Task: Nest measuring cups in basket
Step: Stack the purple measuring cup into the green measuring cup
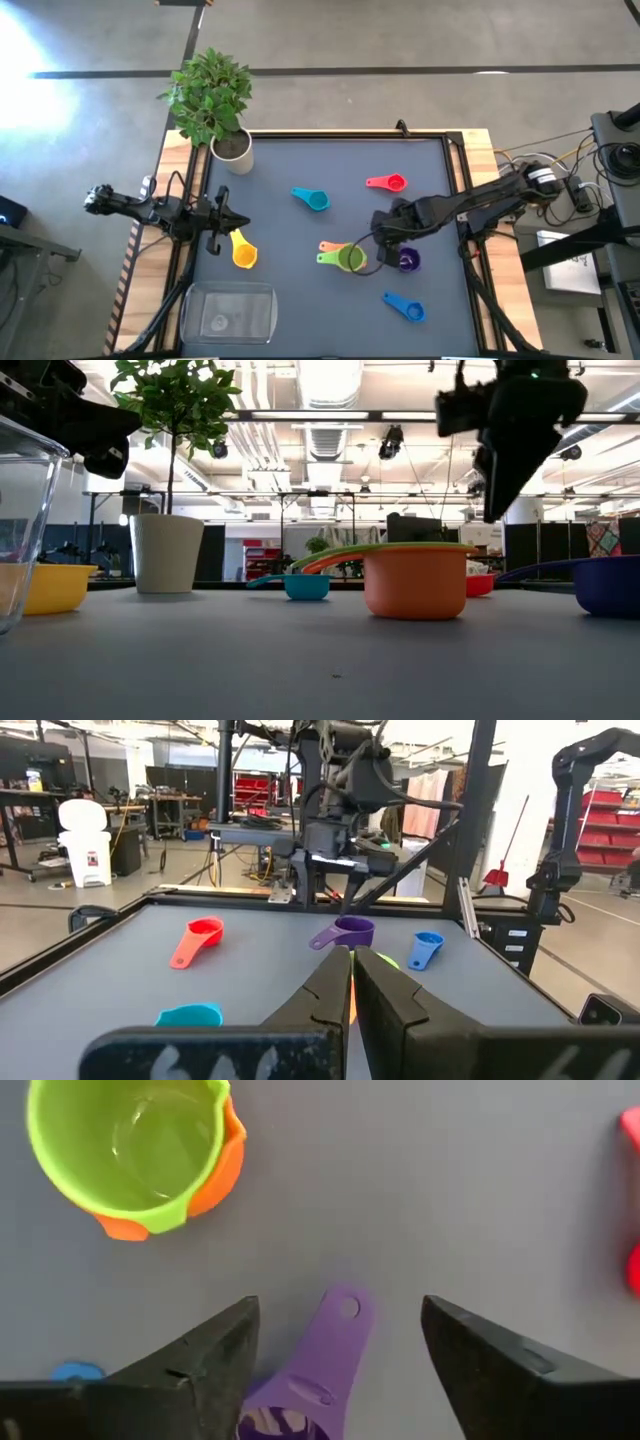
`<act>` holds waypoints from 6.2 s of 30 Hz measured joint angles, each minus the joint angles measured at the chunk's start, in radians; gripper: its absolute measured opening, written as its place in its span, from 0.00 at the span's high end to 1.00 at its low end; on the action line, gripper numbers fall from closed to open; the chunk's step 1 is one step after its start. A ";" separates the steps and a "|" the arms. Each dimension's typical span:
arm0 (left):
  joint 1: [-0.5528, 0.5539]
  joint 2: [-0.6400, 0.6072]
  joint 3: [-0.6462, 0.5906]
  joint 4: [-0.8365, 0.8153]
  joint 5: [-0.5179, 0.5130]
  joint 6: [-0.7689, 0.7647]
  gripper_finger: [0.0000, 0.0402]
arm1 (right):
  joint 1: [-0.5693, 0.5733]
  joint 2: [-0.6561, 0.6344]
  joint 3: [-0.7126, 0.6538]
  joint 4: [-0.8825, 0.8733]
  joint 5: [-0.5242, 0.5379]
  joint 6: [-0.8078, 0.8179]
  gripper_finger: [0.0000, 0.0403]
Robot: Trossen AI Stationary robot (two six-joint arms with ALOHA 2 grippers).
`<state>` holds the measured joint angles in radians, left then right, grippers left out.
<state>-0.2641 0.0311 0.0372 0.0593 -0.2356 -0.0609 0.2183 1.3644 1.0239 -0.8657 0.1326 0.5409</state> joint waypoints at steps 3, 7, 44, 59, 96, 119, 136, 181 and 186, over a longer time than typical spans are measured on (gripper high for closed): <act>0.000 0.000 0.000 0.000 0.000 0.000 1.00 | 0.000 -0.015 -0.058 0.029 0.000 0.048 0.25; 0.000 0.000 0.000 0.000 0.000 0.000 1.00 | 0.000 -0.019 -0.106 0.030 0.000 0.113 0.16; 0.000 0.000 0.000 0.000 0.000 0.000 1.00 | 0.079 0.049 -0.163 0.094 -0.111 0.179 0.09; 0.000 0.000 0.000 0.000 0.000 0.000 1.00 | 0.078 0.098 -0.164 0.094 -0.108 0.148 0.31; 0.000 0.000 0.000 0.000 0.000 0.000 1.00 | 0.006 0.159 0.353 0.149 -0.053 -0.171 0.66; 0.000 0.000 0.000 0.000 0.000 0.000 1.00 | -0.039 0.444 0.507 0.087 -0.108 -0.274 0.52; 0.000 0.000 0.000 0.000 0.000 0.000 1.00 | 0.010 0.446 0.507 0.059 -0.107 -0.474 0.23; 0.000 0.000 0.000 0.000 0.000 0.000 1.00 | 0.012 0.579 0.574 -0.019 0.028 -0.308 0.01; 0.000 0.000 0.000 0.000 0.000 0.000 1.00 | 0.011 0.564 0.575 -0.065 0.028 -0.234 0.01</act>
<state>-0.2638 0.0311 0.0372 0.0593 -0.2356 -0.0609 0.2296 1.9285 1.5993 -0.9304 0.1605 0.3067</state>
